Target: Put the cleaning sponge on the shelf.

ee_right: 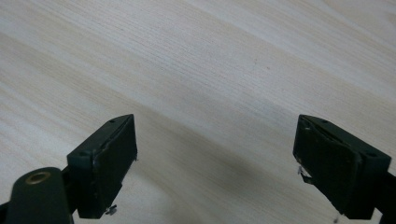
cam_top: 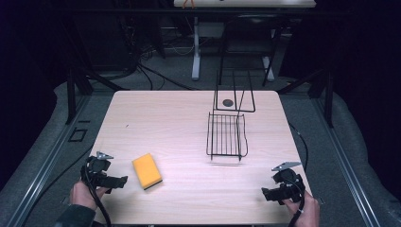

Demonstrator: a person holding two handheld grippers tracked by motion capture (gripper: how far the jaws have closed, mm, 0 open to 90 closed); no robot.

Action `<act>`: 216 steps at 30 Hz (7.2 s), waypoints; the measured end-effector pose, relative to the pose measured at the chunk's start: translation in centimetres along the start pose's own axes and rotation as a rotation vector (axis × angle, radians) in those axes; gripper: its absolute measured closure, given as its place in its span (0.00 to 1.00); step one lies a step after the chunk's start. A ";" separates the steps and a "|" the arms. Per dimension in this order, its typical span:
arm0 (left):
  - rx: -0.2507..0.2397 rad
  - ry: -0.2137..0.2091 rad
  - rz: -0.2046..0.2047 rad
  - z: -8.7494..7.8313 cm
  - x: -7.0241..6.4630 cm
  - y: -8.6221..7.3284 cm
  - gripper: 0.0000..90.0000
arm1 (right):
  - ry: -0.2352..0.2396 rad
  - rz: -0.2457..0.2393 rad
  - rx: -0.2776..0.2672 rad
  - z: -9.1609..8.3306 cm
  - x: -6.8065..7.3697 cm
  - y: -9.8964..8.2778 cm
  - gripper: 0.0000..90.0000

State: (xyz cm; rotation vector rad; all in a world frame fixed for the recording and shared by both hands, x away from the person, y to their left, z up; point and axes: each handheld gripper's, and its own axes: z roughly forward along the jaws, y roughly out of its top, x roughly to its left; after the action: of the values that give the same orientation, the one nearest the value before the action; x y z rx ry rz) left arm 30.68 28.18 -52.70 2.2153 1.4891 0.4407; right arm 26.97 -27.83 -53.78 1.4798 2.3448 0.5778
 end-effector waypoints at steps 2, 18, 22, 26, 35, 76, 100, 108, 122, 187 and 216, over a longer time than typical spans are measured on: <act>-0.006 -0.004 0.006 0.0 -0.2 0.1 0.00 | -0.002 -0.004 -0.007 0.0 0.0 0.0 0.15; -0.039 -0.083 0.066 0.4 -4.0 2.7 0.00 | -0.016 -0.013 -0.040 -0.3 0.2 0.1 0.15; -0.058 -0.085 0.067 0.5 -4.8 3.2 0.00 | -0.016 -0.016 -0.035 -0.4 0.3 0.2 0.15; -0.052 -0.101 0.071 0.8 -5.2 3.6 0.00 | -0.018 -0.016 -0.038 -0.2 0.2 0.1 0.15; -0.021 -0.136 0.063 1.9 -5.8 4.6 0.00 | -0.010 -0.018 -0.021 -0.2 0.2 0.2 0.15; 0.094 -0.138 0.147 6.0 -7.6 7.3 0.05 | -0.005 -0.026 -0.006 -0.1 0.2 0.0 0.15; 0.087 -0.093 0.152 5.9 -7.4 7.0 0.10 | 0.001 -0.032 0.000 0.0 0.3 0.0 0.15; 0.092 -0.088 0.161 6.1 -7.5 6.9 0.09 | 0.004 -0.037 0.000 0.0 0.3 0.1 0.15; 0.061 -0.096 0.182 5.2 -7.8 7.0 0.20 | 0.002 -0.037 0.002 0.1 0.3 0.0 0.15; -0.072 -0.200 0.355 1.9 -12.5 12.2 0.23 | 0.010 -0.054 0.034 0.7 0.6 0.2 0.15; -0.096 -0.247 0.420 0.9 -15.2 16.0 0.24 | 0.019 -0.056 0.044 0.8 0.5 0.1 0.15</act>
State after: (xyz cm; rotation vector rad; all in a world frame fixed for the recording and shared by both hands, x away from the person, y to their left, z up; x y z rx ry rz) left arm 38.14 8.62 -45.55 2.4013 0.8592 0.3401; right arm 27.25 -27.23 -54.44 1.4280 2.4199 0.5314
